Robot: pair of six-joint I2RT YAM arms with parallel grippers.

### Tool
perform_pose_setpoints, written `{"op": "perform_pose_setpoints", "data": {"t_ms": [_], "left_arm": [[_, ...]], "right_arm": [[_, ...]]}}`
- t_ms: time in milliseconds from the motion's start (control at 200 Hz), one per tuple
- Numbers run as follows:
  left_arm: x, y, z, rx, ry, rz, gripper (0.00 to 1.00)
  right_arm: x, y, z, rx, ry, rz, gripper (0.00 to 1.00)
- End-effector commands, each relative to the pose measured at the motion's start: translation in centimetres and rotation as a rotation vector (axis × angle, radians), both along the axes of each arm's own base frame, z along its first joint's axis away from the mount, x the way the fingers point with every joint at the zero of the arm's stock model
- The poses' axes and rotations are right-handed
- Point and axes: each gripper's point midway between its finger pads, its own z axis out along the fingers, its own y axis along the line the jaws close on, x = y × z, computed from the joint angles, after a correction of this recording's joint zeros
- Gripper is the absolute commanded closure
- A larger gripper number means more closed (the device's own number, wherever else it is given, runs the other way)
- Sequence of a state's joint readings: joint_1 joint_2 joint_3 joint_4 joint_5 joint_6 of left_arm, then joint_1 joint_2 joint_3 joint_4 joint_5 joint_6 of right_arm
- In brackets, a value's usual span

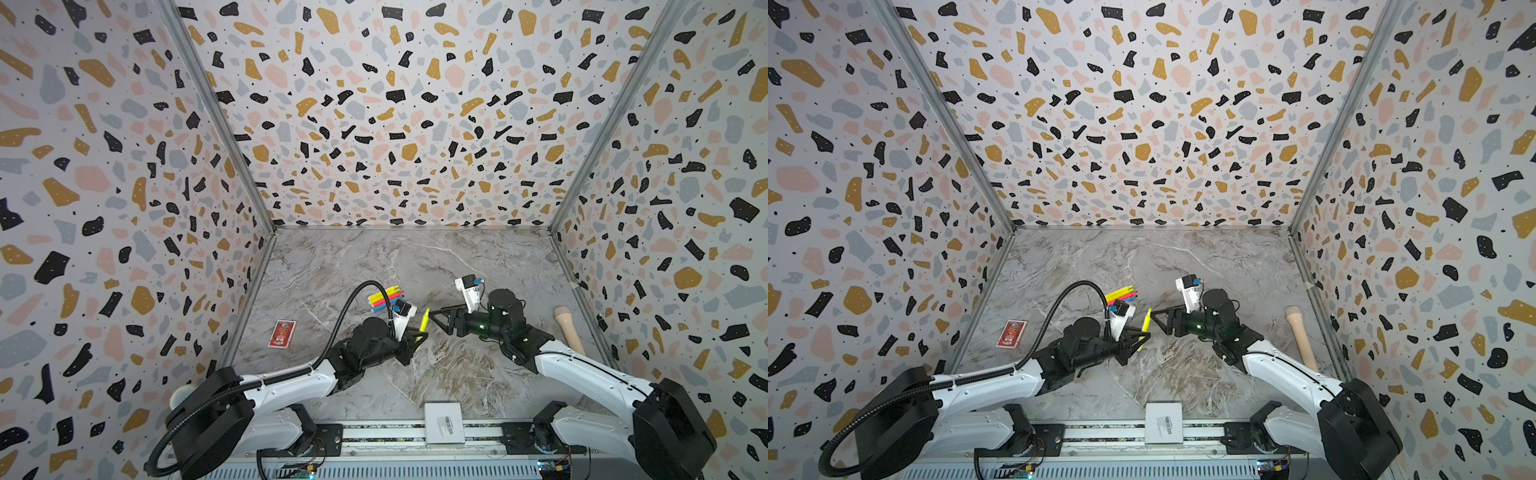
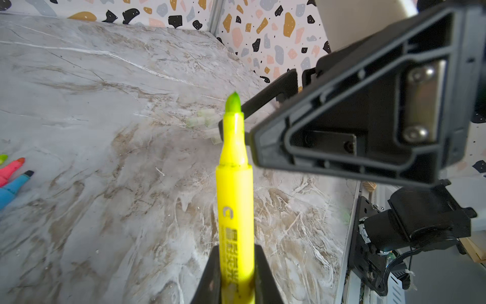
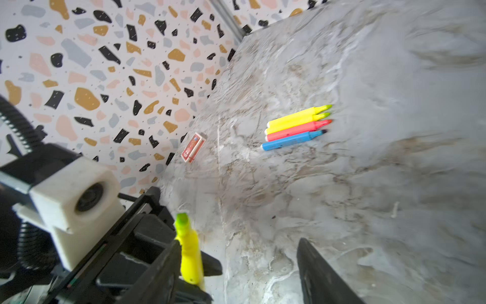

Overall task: Insert the pens into the pen caps
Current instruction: 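Move the right gripper away over the pale-green caps, left gripper holding the highlighter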

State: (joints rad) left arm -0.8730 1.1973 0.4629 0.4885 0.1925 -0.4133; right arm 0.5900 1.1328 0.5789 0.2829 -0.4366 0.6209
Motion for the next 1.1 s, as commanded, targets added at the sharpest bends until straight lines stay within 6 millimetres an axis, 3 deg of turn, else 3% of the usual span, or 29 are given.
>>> {"op": "perform_pose_setpoints", "data": {"t_ms": [0, 240, 265, 295, 310, 335, 521, 716, 936, 1096], "left_arm": [[0.7, 0.7, 1.5, -0.033, -0.054, 0.035, 1.0], [2.0, 4.3, 0.6, -0.079, -0.012, 0.136, 1.0], [2.1, 4.8, 0.4, -0.077, -0.007, 0.15, 1.0], [2.3, 5.3, 0.1, -0.074, 0.0, 0.168, 1.0], [2.3, 5.5, -0.1, -0.069, 0.004, 0.175, 1.0], [2.2, 5.9, -0.3, -0.064, 0.008, 0.183, 1.0], [1.1, 7.2, -2.5, -0.044, 0.057, 0.209, 1.0], [0.2, 8.1, -3.5, -0.061, 0.082, 0.223, 1.0], [0.0, 8.4, -3.7, -0.063, 0.082, 0.228, 1.0], [-0.1, 8.3, -3.8, -0.065, 0.084, 0.224, 1.0]], "right_arm": [[1.2, -2.7, -0.5, -0.062, 0.028, -0.092, 0.3], [2.4, -5.7, -0.4, -0.115, 0.028, -0.164, 0.27], [2.6, -6.0, -0.5, -0.131, 0.028, -0.175, 0.17], [2.9, -6.5, -0.7, -0.151, 0.035, -0.192, 0.15], [3.1, -6.8, -0.8, -0.162, 0.036, -0.202, 0.06], [3.4, -7.2, -1.0, -0.181, 0.041, -0.213, 0.04], [5.6, -10.2, -3.2, -0.349, 0.094, -0.301, 0.07], [7.0, -12.2, -5.7, -0.482, 0.14, -0.355, 0.09], [7.4, -12.6, -8.7, -0.525, 0.182, -0.332, 0.09], [7.7, -12.4, -9.6, -0.517, 0.184, -0.297, 0.1]]}}
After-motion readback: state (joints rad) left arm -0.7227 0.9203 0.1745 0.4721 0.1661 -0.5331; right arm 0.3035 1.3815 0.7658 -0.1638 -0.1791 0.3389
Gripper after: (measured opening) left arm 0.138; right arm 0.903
